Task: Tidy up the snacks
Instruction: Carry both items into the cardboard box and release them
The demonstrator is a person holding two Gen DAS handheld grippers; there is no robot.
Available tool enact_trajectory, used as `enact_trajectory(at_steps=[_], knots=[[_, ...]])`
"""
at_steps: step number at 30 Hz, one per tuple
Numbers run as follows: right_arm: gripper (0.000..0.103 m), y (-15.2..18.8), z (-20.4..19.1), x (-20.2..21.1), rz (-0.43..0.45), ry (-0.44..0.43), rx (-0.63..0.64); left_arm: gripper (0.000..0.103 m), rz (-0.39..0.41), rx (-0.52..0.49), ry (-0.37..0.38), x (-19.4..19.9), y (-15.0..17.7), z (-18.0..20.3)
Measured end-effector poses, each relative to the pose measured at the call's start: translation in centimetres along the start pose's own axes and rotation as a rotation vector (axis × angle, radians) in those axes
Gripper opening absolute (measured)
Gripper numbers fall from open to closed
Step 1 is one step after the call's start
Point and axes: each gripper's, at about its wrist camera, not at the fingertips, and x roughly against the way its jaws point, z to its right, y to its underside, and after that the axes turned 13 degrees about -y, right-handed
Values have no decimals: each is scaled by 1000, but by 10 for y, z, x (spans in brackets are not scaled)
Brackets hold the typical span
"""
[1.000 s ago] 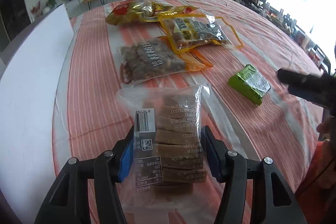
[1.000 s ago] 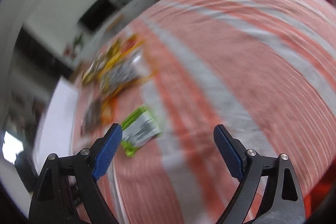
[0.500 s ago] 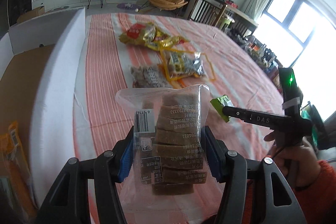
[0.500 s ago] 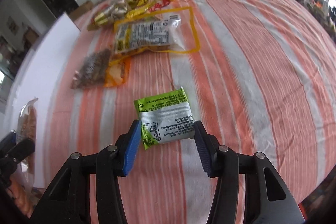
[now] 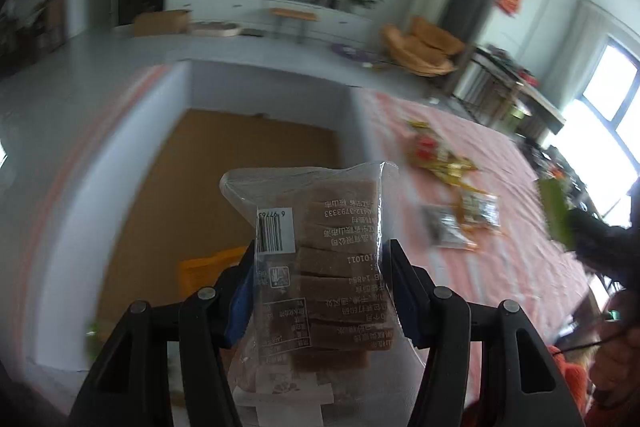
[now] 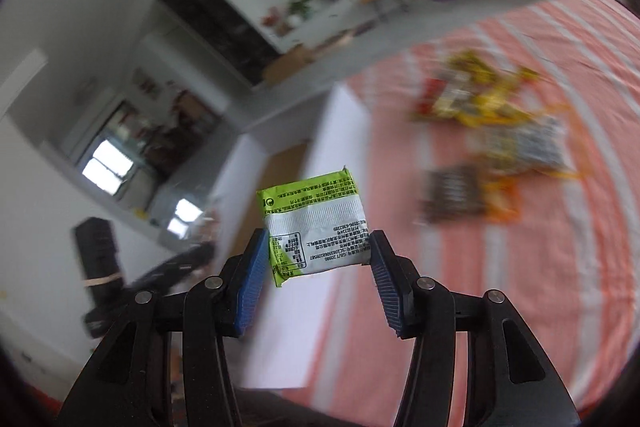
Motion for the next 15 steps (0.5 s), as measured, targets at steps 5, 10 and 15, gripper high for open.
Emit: enact_trajectory(at_steps=[5, 10, 15], knots=[[61, -3, -54, -74, -97, -91, 82, 64, -62, 44, -185, -27, 16, -55], [73, 23, -58, -140, -259, -39, 94, 78, -139, 183, -171, -47, 31, -90], [73, 31, -29, -115, -195, 90, 130, 85, -79, 140, -176, -45, 25, -70]])
